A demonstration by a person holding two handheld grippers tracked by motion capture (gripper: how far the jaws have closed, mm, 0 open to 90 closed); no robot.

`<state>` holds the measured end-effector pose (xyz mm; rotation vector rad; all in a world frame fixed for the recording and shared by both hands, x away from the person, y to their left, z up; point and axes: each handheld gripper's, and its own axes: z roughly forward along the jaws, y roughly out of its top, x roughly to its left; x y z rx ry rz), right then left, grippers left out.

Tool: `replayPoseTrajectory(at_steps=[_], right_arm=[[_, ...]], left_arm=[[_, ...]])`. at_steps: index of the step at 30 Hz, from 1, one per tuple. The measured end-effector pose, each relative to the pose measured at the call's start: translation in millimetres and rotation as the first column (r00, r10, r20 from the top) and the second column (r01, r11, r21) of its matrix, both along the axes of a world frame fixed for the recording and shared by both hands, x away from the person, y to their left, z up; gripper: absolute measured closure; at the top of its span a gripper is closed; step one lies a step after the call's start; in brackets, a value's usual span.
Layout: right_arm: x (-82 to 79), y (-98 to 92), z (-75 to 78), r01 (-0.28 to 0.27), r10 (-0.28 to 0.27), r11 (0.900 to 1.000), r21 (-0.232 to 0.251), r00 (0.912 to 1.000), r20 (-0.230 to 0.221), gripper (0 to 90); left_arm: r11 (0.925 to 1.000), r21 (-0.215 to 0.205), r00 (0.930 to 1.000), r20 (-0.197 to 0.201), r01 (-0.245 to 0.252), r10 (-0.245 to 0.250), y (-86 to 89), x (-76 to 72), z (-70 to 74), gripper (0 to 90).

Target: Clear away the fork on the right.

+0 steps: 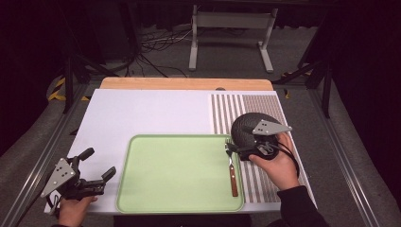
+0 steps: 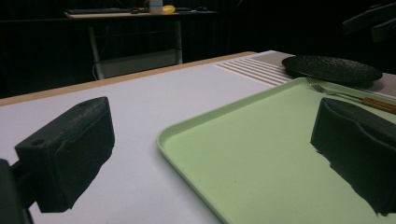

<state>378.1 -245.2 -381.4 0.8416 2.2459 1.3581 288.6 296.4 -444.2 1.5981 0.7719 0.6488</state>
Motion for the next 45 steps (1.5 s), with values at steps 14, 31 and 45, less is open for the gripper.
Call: replayPoseTrajectory(at_steps=[14, 31, 45], right_arm=[[-20.8, -45.4, -11.5, 0.021, -0.031, 0.993, 0.119, 0.9965, 0.078, 12.8], [-39.2, -81.0, -41.6, 0.002, -0.034, 0.98, 0.2, 0.9872, 0.156, 12.5], [-46.4, -89.3, -68.6, 0.074, -0.089, 0.981, 0.177, 0.9933, 0.074, 12.3]], left_arm=[[1.0, 0.0, 1.0, -0.004, -0.004, 0.004, -0.4, 0.2, -0.7, 0.3], [1.0, -0.001, 1.0, -0.004, -0.003, 0.003, -0.6, 0.1, -0.6, 0.3], [1.0, -0.005, 1.0, 0.001, 0.003, -0.003, -0.4, 0.3, 0.3, 0.3]])
